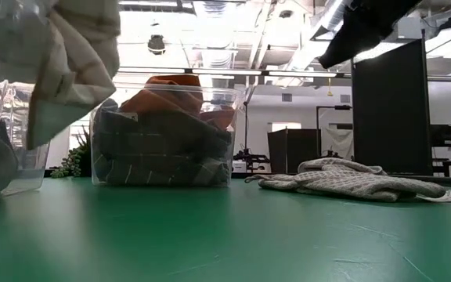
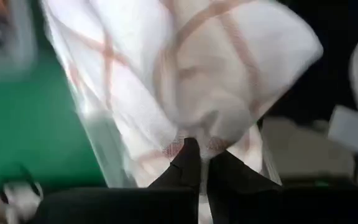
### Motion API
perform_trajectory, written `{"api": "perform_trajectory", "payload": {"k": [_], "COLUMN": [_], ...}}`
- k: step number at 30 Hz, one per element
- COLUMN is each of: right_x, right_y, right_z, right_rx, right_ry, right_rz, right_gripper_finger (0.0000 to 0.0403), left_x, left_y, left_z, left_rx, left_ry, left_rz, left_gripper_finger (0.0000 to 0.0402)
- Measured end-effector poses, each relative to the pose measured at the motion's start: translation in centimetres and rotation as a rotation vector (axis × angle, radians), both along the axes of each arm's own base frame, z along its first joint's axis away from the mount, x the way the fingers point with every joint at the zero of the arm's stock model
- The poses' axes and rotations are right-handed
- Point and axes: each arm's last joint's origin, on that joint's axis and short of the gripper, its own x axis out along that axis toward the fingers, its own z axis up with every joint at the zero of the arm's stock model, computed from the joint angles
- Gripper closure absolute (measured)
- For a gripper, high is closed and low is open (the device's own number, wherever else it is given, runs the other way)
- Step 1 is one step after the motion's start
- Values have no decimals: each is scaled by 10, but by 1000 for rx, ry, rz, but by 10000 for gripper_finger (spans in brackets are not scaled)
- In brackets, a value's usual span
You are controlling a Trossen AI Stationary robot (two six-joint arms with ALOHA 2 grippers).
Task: Sort towels by color in basket
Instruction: Put the white patterned towel into the bottom transparent bin
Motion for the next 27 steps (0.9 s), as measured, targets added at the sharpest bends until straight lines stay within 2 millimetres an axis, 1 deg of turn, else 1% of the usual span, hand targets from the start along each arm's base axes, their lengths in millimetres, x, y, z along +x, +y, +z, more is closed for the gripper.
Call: {"api": "perform_trajectory", "payload": {"k": [2,5,8,12,14,16,19,21,24,27], "right_x": [4,10,15,20,22,25,29,32,35,35], "right_y": [-4,-10,-16,-24,-28,-31,-36,-39,-44,-49], "right_z": [3,8,13,19,22,25,30,33,36,36], "right_rx": [-25,-65,-105,-155,-176,-179,-170,-162,-143,-135], "right_ry": [-18,-54,-80,-115,-134,-155,-201,-239,-273,-271], "right_rz": [8,21,32,34,33,55,114,147,184,183], "right_gripper_finger": [184,184,184,184,184,184,184,184,184,184], "left_x": [-5,-15,-27,-33,-34,-33,-29,-26,-22,-19], "left_y": [-16,-37,-54,-75,-82,-83,-76,-69,-60,-56], "left_z": [-13,-27,-43,-63,-75,-88,-110,-121,-136,-149], "left_rx": [-27,-79,-67,-89,-76,-35,62,118,246,335], "left_ry": [87,141,215,192,167,160,175,186,154,119], "left_rz": [-11,-81,-97,-128,-145,-141,-129,-158,-291,-500], "left_gripper_finger": [398,398,398,399,399,399,399,399,399,399]}}
